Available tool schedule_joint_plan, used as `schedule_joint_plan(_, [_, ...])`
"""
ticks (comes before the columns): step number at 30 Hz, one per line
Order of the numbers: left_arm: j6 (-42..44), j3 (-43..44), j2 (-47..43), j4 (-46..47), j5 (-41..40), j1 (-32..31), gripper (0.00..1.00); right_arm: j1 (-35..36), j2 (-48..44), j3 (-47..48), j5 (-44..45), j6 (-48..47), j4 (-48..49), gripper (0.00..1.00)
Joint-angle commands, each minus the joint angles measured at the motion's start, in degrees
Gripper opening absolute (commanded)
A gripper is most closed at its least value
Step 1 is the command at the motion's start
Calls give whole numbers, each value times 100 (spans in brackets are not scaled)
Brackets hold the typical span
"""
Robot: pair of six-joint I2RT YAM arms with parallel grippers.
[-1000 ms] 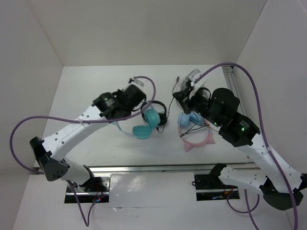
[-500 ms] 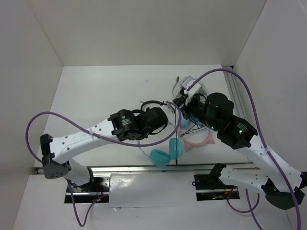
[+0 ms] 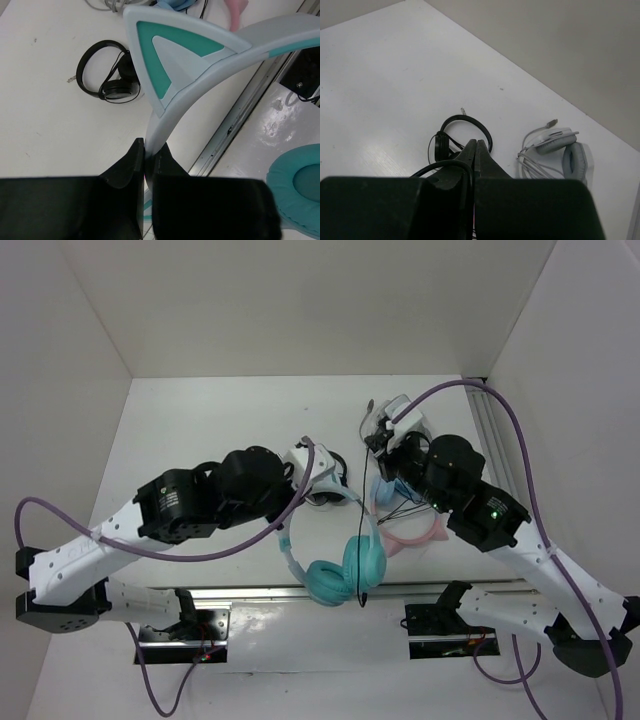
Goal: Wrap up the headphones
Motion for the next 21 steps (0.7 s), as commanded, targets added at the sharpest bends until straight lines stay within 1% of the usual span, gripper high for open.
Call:
schedule_joint_plan(1, [-107,299,-318,571,249,-6,0,19,34,-200,387,88,570,0])
schedule_joint_plan(4, [-178,299,-661,852,389,-6,0,19,34,-428,300,229,859,0])
schedule_joint_plan(6, [-231,352,-959,1195,670,-6,0,19,86,-594,19,300,982,0])
schedule_joint_plan(9, [-476,352,-1268,1617,732,-6,0,19,86,-885,-499,352,1316,0])
schedule_joint_plan(14, [-915,413,-1777,1951,382,-6,0,19,34,-1157,-1351,352,1772,0])
schedule_joint_plan(16, [-1134,413,-1848,2030,171,-6,0,19,34,-1341,-1878,405,1984,0])
schedule_joint_plan(19, [-1495,413,-1954,2162,-154,-6,0,19,34,-1683,-2441,598,2598,0])
schedule_joint_plan(20, [-1601,413,-1954,2215,-268,-6,0,19,86,-1781,-2573,598,2948,0])
schedule_joint_plan(21, [-1706,326,-2041,2303,-513,-6,0,19,86,-1860,-2827,738,3108,0])
